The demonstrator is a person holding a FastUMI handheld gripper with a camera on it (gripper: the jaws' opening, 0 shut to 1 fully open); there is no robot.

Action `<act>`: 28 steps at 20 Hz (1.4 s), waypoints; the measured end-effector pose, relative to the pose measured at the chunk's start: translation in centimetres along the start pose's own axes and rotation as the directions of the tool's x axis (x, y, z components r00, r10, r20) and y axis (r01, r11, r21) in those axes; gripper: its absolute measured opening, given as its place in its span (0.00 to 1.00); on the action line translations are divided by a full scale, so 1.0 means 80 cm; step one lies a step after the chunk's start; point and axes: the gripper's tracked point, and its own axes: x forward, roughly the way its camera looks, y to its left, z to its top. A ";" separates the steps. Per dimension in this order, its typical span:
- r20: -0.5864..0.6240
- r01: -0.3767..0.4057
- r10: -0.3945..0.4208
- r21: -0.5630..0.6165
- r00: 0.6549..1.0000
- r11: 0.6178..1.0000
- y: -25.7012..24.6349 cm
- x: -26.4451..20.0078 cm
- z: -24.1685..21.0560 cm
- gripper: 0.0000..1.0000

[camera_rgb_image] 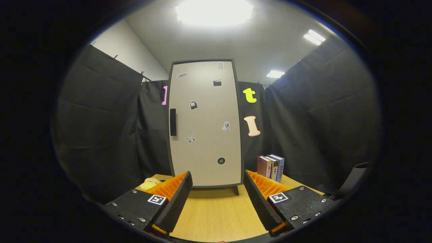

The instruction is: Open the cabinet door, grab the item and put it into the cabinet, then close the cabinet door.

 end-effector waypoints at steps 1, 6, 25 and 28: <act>0.000 0.001 -0.001 0.000 1.000 1.000 0.000 0.000 0.000 0.94; 0.013 0.000 -0.001 0.014 1.000 1.000 -0.004 0.001 0.006 0.94; 0.050 -0.148 0.144 0.076 0.988 0.986 0.077 0.158 0.090 0.94; 0.058 -0.173 0.169 0.075 0.984 0.982 0.096 0.190 0.106 0.94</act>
